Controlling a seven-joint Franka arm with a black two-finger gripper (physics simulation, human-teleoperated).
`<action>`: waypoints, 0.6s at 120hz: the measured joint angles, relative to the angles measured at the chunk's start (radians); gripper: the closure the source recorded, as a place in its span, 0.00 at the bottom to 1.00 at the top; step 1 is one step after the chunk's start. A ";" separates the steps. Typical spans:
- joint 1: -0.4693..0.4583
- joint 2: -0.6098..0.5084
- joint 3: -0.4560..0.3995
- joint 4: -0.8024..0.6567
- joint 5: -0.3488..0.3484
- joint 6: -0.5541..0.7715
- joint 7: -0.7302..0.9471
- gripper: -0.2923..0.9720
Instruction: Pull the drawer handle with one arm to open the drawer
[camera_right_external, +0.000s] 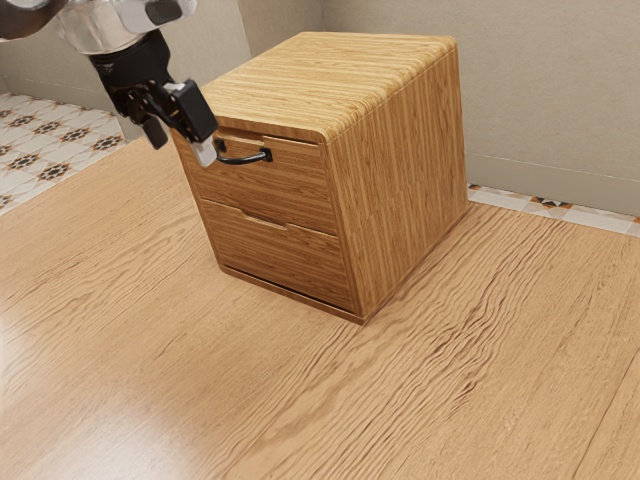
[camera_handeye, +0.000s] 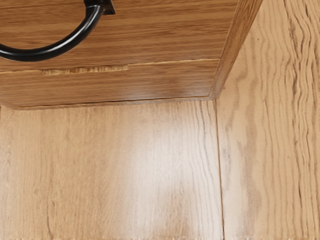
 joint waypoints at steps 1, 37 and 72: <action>-0.001 0.000 0.000 0.000 0.000 -0.001 0.000 0.23; -0.052 0.021 0.014 -0.008 -0.017 -0.004 0.125 0.23; -0.051 -0.174 0.052 -0.379 0.055 0.273 0.499 0.23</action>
